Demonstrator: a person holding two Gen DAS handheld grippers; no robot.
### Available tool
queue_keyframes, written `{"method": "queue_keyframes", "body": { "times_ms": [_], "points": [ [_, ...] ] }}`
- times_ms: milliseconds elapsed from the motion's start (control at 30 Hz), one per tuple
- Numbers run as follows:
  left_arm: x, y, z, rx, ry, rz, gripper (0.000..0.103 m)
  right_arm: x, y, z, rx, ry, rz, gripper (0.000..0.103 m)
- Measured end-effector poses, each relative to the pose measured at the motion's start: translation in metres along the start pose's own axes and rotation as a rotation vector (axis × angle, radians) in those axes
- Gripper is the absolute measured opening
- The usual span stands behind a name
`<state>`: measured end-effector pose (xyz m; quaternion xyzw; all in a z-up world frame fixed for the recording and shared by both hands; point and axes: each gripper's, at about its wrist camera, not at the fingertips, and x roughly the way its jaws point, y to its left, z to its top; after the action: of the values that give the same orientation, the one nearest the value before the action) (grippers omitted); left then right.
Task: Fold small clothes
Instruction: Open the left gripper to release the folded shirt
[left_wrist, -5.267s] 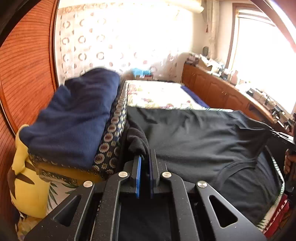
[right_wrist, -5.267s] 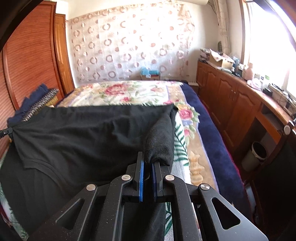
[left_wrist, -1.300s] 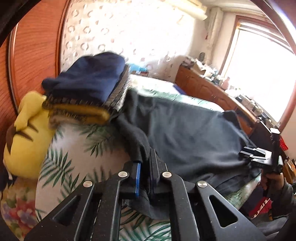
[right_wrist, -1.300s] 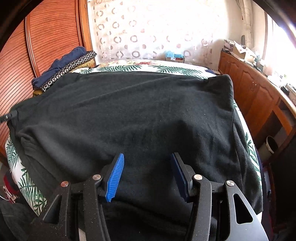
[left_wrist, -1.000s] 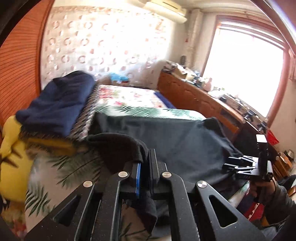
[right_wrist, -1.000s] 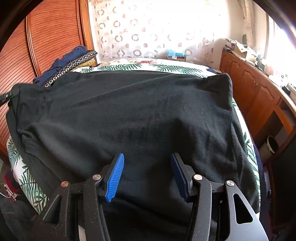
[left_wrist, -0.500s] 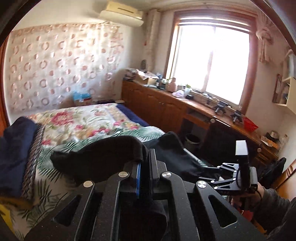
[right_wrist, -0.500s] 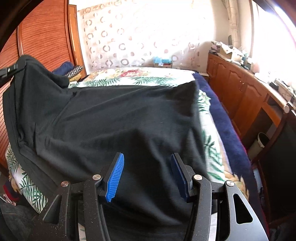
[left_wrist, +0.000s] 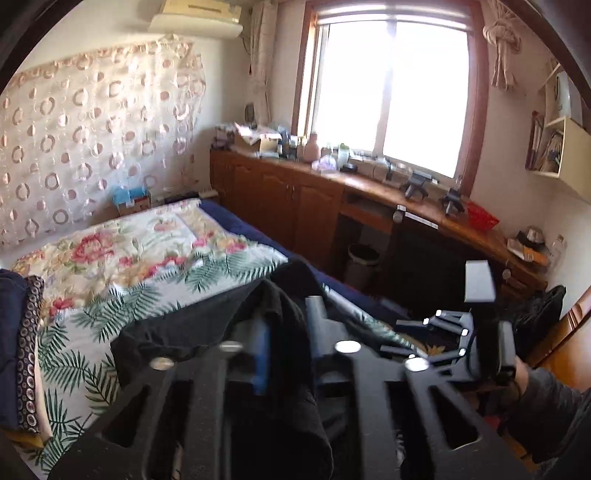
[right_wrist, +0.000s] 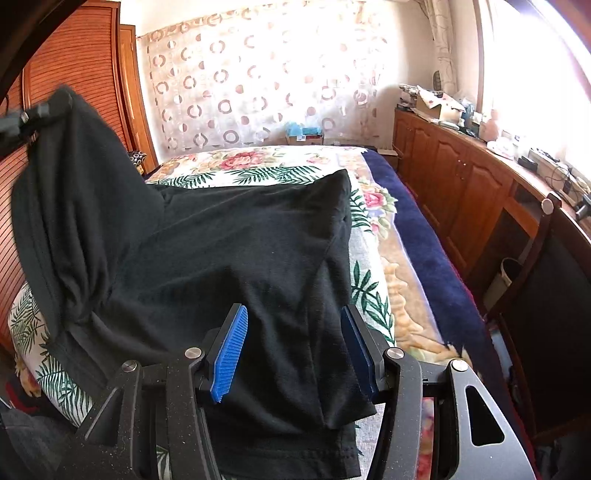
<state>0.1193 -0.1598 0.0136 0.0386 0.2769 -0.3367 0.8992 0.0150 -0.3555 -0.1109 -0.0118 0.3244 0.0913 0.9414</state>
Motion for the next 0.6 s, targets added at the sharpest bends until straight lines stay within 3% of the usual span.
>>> {"method": "queue_keyframes", "body": {
  "times_ms": [100, 267, 600],
  "points": [
    [0.003, 0.007, -0.009, -0.013, 0.027, 0.018, 0.06, 0.002, -0.002, 0.001, 0.003, 0.001, 0.003, 0.055],
    [-0.007, 0.026, -0.028, -0.047, 0.032, 0.078, 0.072, 0.006, 0.003, 0.008, -0.01, -0.003, 0.024, 0.055],
    [-0.022, 0.068, -0.086, -0.144, 0.078, 0.183, 0.073, 0.031, 0.034, 0.022, -0.08, 0.012, 0.134, 0.055]
  ]
}}
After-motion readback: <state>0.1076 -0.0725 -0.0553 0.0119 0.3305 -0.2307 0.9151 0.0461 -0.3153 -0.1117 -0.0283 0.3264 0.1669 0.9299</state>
